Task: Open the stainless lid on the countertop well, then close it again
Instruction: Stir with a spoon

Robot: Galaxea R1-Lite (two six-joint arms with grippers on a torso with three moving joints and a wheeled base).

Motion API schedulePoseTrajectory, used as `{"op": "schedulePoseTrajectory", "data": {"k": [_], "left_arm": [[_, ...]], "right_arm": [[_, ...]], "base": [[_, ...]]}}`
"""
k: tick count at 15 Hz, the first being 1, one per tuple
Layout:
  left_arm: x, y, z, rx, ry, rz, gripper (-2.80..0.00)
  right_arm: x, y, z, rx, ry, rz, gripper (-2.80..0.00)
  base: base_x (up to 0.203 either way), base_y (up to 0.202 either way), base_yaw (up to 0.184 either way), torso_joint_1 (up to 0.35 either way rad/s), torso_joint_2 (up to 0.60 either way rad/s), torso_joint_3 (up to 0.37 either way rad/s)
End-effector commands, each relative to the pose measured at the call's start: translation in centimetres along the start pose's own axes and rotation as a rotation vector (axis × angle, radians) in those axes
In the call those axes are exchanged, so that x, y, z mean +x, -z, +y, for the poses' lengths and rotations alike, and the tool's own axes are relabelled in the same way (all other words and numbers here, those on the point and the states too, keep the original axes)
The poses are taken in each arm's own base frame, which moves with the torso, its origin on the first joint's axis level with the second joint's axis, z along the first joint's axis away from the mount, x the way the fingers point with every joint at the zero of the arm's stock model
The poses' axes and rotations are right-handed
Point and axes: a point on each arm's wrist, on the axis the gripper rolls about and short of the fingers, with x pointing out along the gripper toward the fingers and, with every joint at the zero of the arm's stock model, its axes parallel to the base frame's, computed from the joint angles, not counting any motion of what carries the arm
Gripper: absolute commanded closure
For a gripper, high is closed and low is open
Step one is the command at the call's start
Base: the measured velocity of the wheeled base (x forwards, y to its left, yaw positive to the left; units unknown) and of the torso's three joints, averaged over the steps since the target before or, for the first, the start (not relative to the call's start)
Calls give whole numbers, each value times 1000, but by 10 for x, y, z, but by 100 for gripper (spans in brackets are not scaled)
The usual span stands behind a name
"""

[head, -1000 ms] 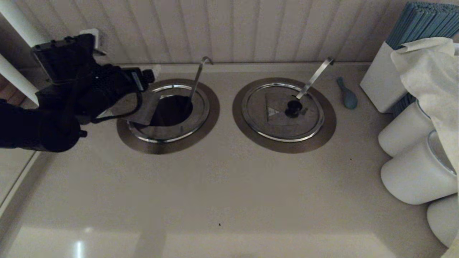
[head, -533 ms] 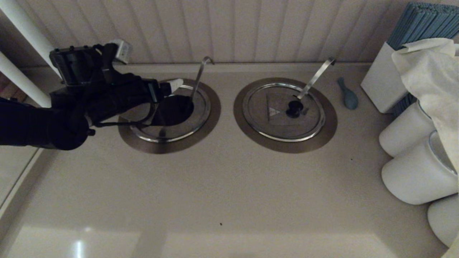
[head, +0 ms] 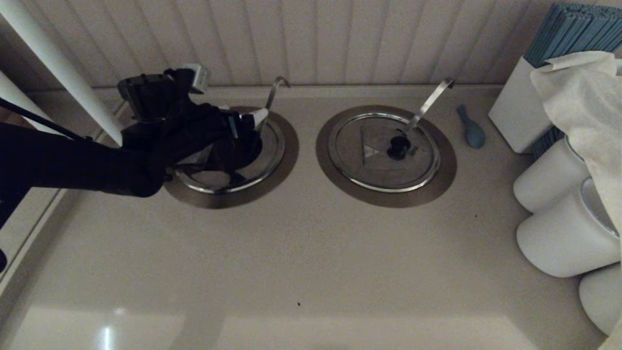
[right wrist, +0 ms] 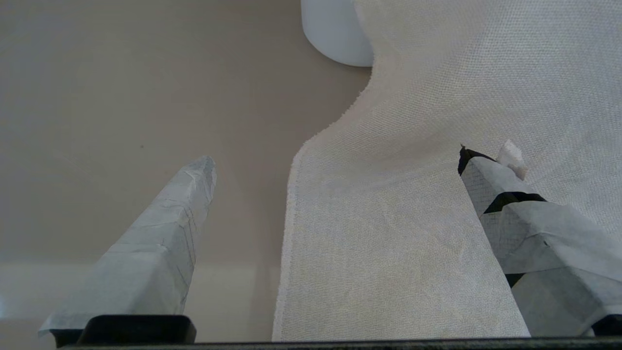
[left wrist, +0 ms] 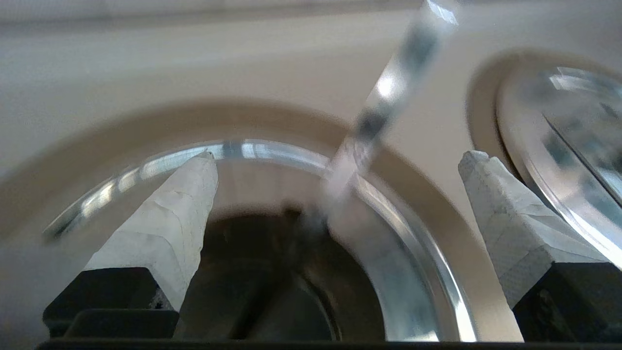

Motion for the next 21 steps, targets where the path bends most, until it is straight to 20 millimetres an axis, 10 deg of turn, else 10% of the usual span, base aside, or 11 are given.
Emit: {"op": "schedulePoseTrajectory", "data": {"k": [1, 13, 14, 21], "left_arm": [[20, 24, 0, -4, -14, 1, -280], [66, 70, -39, -14, -94, -56, -280], [67, 66, -38, -14, -111, -71, 0], [63, 43, -38, -15, -136, -128, 0]], "right_arm": [[0, 0, 0, -1, -1, 0, -280], [0, 0, 0, -1, -1, 0, -280], [0, 0, 0, -1, -1, 1, -280], [0, 0, 0, -1, -1, 1, -280]], "base": [[0, 0, 0, 0, 0, 0], [0, 0, 0, 0, 0, 0], [0, 0, 0, 0, 0, 0], [0, 0, 0, 0, 0, 0]]}}
